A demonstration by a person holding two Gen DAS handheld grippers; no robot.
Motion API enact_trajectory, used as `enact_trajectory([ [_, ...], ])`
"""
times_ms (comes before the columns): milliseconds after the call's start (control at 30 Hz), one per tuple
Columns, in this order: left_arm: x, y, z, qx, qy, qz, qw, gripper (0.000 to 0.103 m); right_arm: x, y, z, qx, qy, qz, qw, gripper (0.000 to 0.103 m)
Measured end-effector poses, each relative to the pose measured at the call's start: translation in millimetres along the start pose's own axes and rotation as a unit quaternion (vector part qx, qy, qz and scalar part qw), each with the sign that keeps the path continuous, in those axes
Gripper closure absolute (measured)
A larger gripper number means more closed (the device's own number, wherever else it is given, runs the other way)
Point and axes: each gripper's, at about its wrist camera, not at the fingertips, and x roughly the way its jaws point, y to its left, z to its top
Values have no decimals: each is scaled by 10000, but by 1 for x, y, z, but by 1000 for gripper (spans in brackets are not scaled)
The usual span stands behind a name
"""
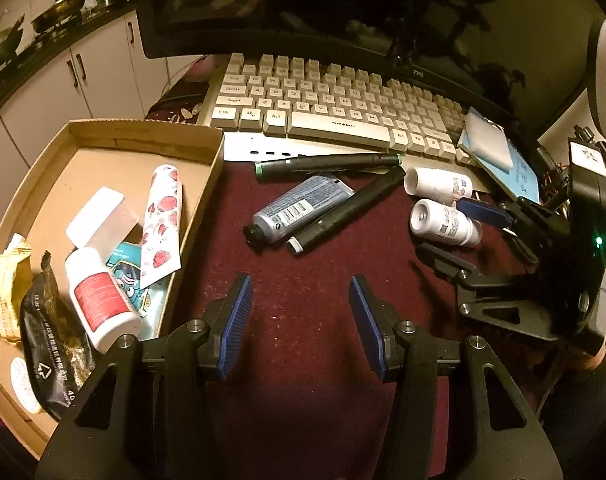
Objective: Organize objects
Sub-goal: 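Move both tools back toward the black marker and green-label white bottle, then grasp the green-label white bottle with the right tool while the left tool grasps the black marker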
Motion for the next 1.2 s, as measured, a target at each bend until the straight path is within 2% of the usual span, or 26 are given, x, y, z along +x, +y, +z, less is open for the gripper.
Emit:
enact_trajectory([
  [100, 2, 0, 0, 51, 44, 49, 10000, 53, -3, 2, -3, -70, 50, 4, 10000, 34],
  [233, 6, 0, 2, 46, 85, 64, 9999, 53, -17, 5, -6, -66, -41, 491, 9988, 34],
  [367, 5, -4, 5, 95, 64, 49, 9999, 53, -18, 4, -2, -94, -182, 347, 9992, 34],
  [433, 6, -6, 7, 120, 49, 21, 9999, 53, -8, 2, -2, -141, -40, 273, 9995, 34],
  [533, 12, -9, 12, 213, 91, 38, 9997, 53, 8, 0, -8, -135, 276, 443, 9985, 33],
  [633, 24, -14, 18, 380, 151, 72, 9991, 53, 0, 7, -13, -215, 243, 514, 9982, 35],
  [667, 29, -16, 20, 463, 162, 76, 9988, 53, -7, 8, -15, -118, 191, 737, 9970, 41],
  [733, 37, -20, 23, 634, 178, 107, 9978, 53, -14, 8, -18, 44, 167, 907, 9957, 46],
  [900, 52, -36, 38, 1073, 130, -73, 9941, 53, -21, 10, -27, 353, 108, 692, 9969, 46],
  [1100, 76, -60, 47, 1584, 318, -58, 9869, 53, -30, -8, -32, 1056, -12, 773, 9914, 46],
  [1133, 78, -62, 47, 1623, 313, -37, 9862, 54, -30, -11, -33, 1150, -41, 802, 9901, 46],
  [1200, 85, -64, 45, 1683, 322, 38, 9852, 69, -29, -14, -33, 1220, -95, 856, 9888, 46],
])
